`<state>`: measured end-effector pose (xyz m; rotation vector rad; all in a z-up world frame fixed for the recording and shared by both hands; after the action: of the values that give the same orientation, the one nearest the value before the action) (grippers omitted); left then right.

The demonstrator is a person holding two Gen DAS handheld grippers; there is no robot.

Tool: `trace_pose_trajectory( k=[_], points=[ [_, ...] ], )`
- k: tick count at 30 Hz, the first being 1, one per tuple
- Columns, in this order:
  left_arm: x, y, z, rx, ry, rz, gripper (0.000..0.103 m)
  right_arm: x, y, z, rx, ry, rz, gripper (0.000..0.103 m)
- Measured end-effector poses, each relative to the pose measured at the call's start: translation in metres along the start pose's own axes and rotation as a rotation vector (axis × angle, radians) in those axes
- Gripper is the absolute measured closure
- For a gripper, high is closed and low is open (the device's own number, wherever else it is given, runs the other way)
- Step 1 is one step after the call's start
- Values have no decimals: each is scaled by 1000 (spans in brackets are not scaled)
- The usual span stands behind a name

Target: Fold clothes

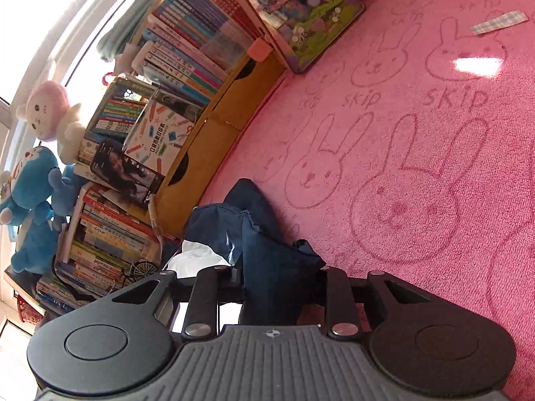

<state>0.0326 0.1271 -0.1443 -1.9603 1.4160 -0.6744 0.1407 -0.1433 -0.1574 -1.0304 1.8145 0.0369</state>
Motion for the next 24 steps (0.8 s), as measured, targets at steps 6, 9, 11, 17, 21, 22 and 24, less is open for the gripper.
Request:
trace_pose_trajectory(
  k=[6, 9, 11, 17, 21, 22, 24],
  points=[
    [0, 0, 0, 1, 3, -4, 0, -86, 9, -21, 88, -69, -397, 88],
    [0, 0, 0, 2, 3, -8, 0, -148, 29, -28, 83, -168, -610, 89],
    [0, 0, 0, 3, 5, -11, 0, -186, 51, -31, 44, -252, -757, 89],
    [-22, 14, -23, 7, 61, -88, 0, -241, 127, -19, -227, -418, -1019, 89],
    [-73, 30, -54, 14, 53, -193, 0, -236, 168, -5, -331, -419, -1084, 89],
    [-86, 31, -59, 19, 24, -209, 0, -233, 177, -1, -351, -415, -1094, 89],
    [-111, 33, -70, 33, -38, -235, 0, -227, 198, 7, -377, -392, -1108, 89]
  ],
)
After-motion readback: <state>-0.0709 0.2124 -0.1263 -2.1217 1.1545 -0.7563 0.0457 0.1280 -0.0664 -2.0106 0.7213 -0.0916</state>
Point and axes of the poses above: each gripper's, at about its wrist camera, not at the fingertips, and z roughly the way its jaws point, x to its right, y to its underside, the point moved 8 cm from there along z, roughly the way its jaws point, and after that the axes turned 4 degrees about -x, right-handed, at the moved point
